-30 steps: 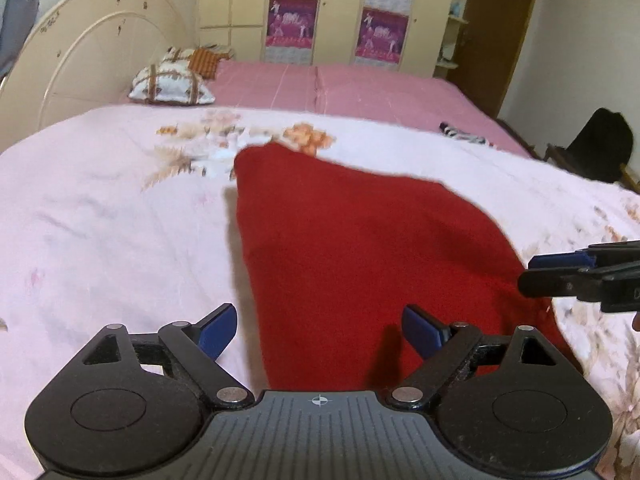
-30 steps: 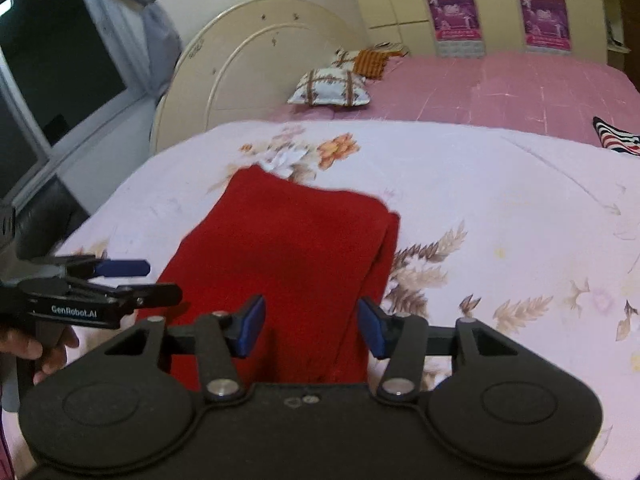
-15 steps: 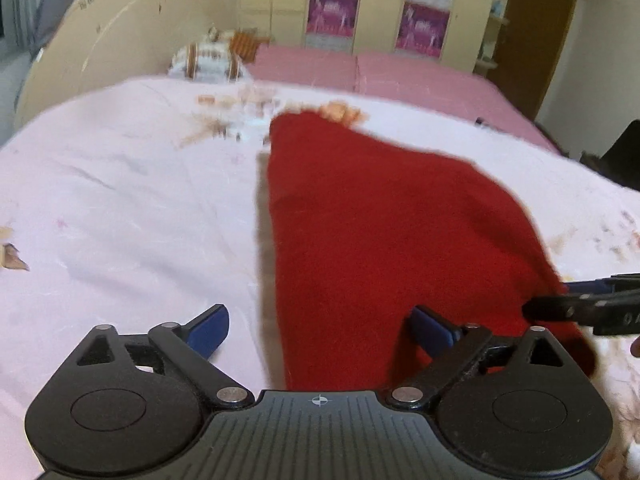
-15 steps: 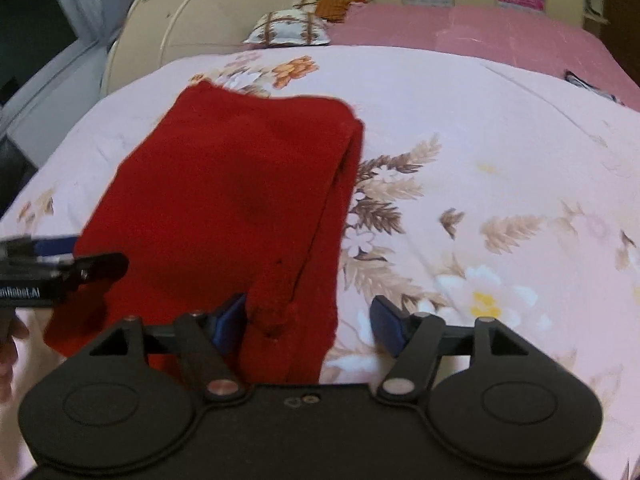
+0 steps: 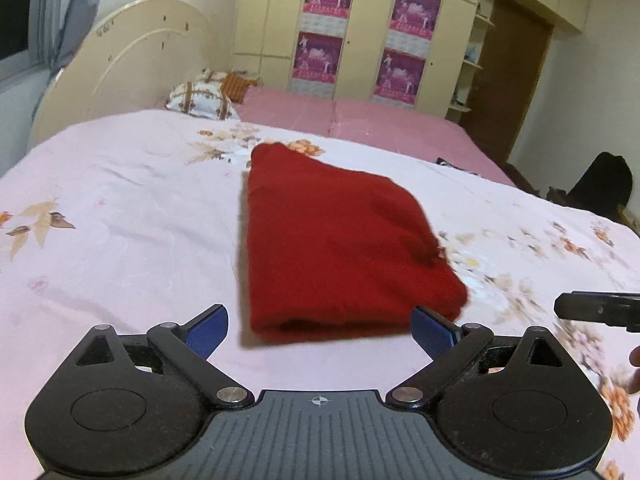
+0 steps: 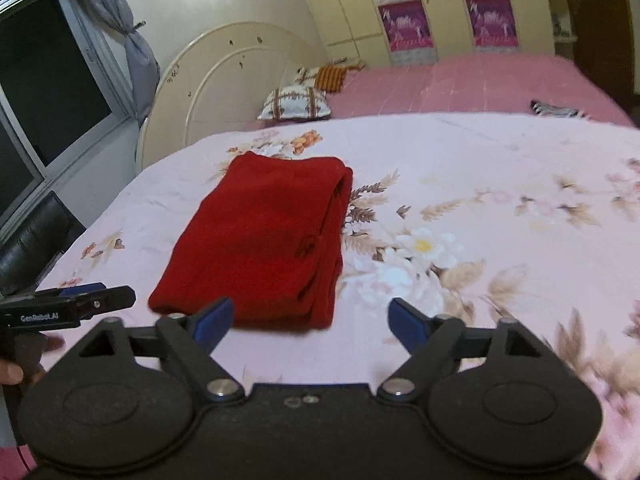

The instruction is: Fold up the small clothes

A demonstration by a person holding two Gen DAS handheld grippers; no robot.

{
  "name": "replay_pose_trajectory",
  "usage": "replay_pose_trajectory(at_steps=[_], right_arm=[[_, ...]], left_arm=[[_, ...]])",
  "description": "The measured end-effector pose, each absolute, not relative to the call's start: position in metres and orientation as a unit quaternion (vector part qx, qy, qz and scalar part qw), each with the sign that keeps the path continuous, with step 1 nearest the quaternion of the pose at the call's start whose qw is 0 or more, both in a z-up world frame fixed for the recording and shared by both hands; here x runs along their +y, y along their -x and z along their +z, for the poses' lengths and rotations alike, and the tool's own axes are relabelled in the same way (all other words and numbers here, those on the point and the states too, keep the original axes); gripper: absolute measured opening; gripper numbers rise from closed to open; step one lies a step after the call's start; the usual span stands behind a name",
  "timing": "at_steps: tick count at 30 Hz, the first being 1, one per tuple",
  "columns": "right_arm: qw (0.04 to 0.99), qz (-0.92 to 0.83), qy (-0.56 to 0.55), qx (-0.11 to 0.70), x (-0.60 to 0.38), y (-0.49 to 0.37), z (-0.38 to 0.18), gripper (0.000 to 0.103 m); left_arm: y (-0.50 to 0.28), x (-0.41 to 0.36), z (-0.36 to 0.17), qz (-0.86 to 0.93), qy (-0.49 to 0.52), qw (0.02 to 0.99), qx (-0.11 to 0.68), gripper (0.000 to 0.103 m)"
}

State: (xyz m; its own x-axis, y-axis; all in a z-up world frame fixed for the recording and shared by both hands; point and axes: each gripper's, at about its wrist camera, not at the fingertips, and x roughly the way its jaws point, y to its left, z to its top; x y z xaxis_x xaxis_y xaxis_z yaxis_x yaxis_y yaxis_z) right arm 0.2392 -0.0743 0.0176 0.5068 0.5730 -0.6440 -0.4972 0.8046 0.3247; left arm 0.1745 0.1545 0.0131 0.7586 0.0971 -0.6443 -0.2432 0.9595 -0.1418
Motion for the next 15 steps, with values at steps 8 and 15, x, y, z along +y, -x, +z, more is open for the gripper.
replay_pose_trajectory(at_steps=[8,15], right_arm=[[0.892,0.28,-0.046,0.353,-0.085,-0.163,0.048,0.091],[0.919,0.232,-0.017,0.317,-0.08,-0.101,0.066,0.102]], left_arm=[[-0.103,0.128,0.052,0.076,0.085,0.952,0.285,0.098],[-0.051,0.105,0.065,0.055,0.086,0.958,0.27,0.099]])
